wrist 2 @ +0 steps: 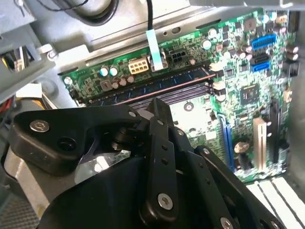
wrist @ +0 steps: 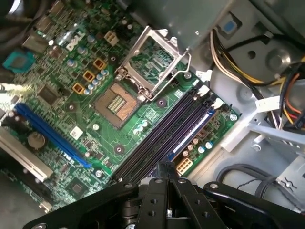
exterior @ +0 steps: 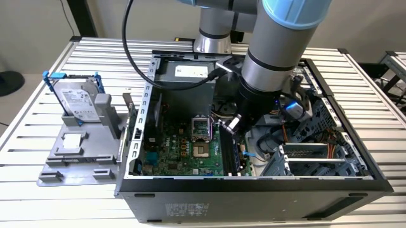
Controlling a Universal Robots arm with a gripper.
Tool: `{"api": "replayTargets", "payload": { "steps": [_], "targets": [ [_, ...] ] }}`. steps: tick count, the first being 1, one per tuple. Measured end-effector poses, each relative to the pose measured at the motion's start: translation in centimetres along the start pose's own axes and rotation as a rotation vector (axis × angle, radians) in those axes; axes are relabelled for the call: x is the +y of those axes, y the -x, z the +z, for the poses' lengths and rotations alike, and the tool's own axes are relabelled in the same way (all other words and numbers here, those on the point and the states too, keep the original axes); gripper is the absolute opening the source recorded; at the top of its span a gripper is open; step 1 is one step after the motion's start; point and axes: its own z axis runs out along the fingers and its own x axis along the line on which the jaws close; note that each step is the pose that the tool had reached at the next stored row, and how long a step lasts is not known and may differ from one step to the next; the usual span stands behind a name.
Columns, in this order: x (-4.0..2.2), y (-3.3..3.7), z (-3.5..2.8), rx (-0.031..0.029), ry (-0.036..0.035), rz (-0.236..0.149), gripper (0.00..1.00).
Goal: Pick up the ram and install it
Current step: 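Press down the ram until it locks into place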
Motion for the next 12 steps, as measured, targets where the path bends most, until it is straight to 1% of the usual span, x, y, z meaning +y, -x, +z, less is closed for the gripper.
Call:
{"api": "replayTargets", "payload": {
  "steps": [7, 12],
  "targets": [
    [0.01, 0.0, 0.01, 0.0018, -0.0019, -0.113, 0.0],
    [0.01, 0.01, 0.01, 0.0027, -0.0029, -0.173, 0.0]
  ]
}}
